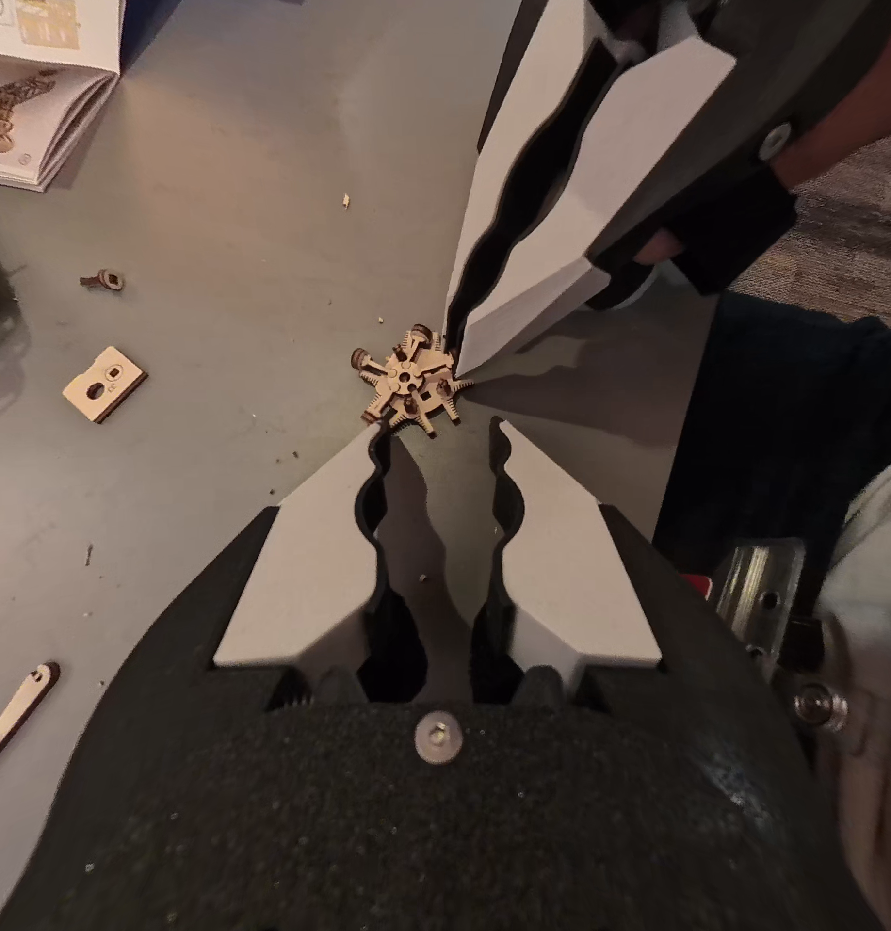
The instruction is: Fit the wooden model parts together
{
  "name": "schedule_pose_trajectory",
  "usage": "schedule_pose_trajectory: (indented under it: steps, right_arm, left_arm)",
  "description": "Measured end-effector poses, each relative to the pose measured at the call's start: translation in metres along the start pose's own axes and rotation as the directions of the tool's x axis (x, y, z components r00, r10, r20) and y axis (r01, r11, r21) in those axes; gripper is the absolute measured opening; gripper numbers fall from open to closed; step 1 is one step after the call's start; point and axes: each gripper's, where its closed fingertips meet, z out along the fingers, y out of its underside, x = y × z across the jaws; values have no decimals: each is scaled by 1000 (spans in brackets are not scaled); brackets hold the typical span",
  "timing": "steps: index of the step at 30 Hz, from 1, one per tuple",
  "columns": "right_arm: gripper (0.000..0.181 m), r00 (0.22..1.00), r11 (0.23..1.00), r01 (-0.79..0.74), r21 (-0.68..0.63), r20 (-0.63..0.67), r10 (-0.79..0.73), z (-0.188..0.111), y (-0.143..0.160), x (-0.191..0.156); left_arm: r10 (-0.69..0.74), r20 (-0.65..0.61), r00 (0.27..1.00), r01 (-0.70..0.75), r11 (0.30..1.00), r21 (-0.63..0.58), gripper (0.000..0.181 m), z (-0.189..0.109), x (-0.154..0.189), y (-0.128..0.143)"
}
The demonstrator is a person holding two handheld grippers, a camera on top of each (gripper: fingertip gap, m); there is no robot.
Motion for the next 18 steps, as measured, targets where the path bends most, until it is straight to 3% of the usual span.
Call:
schedule_pose_trajectory:
  steps: [9,18]
  right_arm:
    - [7,966,968,-242,-71,75,247,-2,1,-2]
    - [7,979,978,-193,-83,53,198,0,2,-2]
  left_arm:
    - [13,32,999,-14,1000,21,29,-2,2,-3]
    - [-66,-4,998,66,998,-25,25,3,0,2]
